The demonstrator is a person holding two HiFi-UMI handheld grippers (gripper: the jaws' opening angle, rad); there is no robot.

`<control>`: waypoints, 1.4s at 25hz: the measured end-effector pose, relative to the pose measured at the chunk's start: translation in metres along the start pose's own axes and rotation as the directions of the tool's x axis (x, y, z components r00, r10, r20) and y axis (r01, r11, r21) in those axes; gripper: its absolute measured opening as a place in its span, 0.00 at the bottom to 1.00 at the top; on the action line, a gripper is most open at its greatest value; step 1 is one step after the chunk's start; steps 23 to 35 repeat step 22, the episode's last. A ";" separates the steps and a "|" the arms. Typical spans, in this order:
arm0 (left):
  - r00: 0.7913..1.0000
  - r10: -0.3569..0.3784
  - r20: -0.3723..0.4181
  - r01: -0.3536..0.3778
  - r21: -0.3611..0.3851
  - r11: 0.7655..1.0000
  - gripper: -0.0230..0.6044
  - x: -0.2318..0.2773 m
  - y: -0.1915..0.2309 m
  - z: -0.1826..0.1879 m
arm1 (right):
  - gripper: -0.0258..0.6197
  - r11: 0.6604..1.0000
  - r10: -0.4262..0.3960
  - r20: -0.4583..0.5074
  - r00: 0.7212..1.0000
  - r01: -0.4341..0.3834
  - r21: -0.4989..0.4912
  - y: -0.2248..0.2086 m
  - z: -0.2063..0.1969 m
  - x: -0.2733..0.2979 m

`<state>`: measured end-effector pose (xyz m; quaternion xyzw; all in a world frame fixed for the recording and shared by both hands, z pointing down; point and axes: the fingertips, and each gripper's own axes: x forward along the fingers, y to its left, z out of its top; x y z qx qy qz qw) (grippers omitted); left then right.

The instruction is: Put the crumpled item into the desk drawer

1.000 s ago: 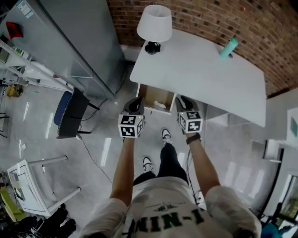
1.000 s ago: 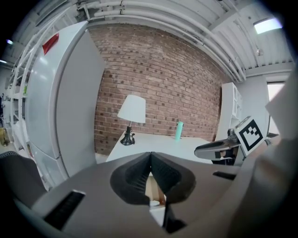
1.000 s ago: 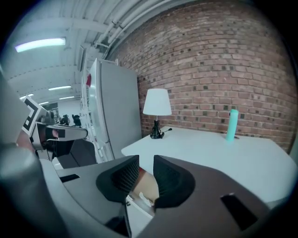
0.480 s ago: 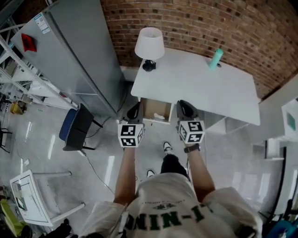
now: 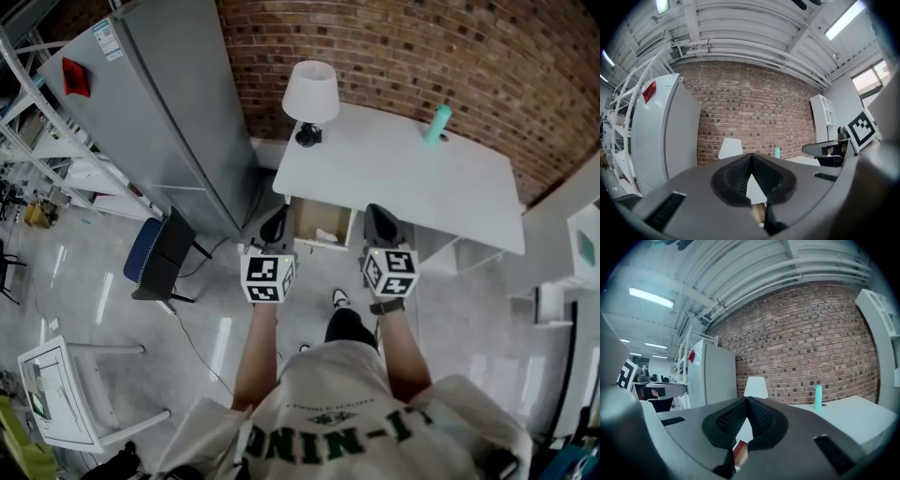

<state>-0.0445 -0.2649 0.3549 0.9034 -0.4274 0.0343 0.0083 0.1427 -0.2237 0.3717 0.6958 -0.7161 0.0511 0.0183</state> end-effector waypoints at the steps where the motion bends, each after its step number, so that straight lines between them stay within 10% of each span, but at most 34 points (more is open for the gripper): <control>1: 1.000 -0.002 -0.001 0.002 0.006 1.000 0.04 -0.002 0.000 0.000 | 0.04 1.000 -0.004 0.004 1.000 0.004 0.001 0.001 0.002 -0.001; 35: 0.999 -0.052 -0.012 0.051 -0.059 0.997 0.04 0.032 -0.001 -0.022 | 0.04 1.000 -0.010 -0.038 0.999 0.008 -0.030 -0.010 -0.017 0.010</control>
